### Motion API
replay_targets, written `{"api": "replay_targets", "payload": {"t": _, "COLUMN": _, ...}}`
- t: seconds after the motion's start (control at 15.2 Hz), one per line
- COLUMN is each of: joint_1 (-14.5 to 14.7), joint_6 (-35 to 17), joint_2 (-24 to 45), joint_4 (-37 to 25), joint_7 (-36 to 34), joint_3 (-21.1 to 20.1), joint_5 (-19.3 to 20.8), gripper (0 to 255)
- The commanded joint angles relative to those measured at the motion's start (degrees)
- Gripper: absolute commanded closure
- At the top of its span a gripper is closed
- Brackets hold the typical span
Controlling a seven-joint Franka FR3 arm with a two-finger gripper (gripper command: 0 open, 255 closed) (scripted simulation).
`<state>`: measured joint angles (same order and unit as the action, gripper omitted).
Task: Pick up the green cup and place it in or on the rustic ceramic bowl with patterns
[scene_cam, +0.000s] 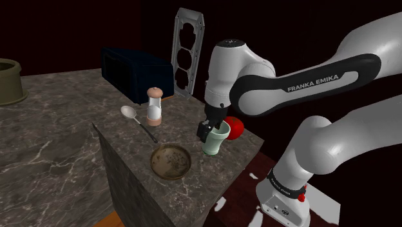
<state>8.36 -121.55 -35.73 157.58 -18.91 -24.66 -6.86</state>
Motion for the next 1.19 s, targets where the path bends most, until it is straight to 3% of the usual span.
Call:
{"api": "replay_targets", "payload": {"t": 0.0, "joint_1": -0.19, "joint_6": -1.93, "joint_2": 1.04, "joint_4": 0.86, "joint_7": -0.21, "joint_3": -0.39, "joint_5": 0.02, "gripper": 0}}
{"api": "replay_targets", "payload": {"t": 0.53, "joint_1": -0.24, "joint_6": -2.49, "joint_2": 1.32, "joint_4": 1.15, "joint_7": -0.25, "joint_3": -0.48, "joint_5": 0.03, "gripper": 0}}
{"api": "replay_targets", "payload": {"t": 0.59, "joint_1": -0.24, "joint_6": -2.49, "joint_2": 1.32, "joint_4": 1.15, "joint_7": -0.25, "joint_3": -0.48, "joint_5": 0.03, "gripper": 255}}
{"api": "replay_targets", "payload": {"t": 1.12, "joint_1": -0.25, "joint_6": -2.53, "joint_2": 1.33, "joint_4": 1.18, "joint_7": -0.25, "joint_3": -0.48, "joint_5": 0.04, "gripper": 255}}
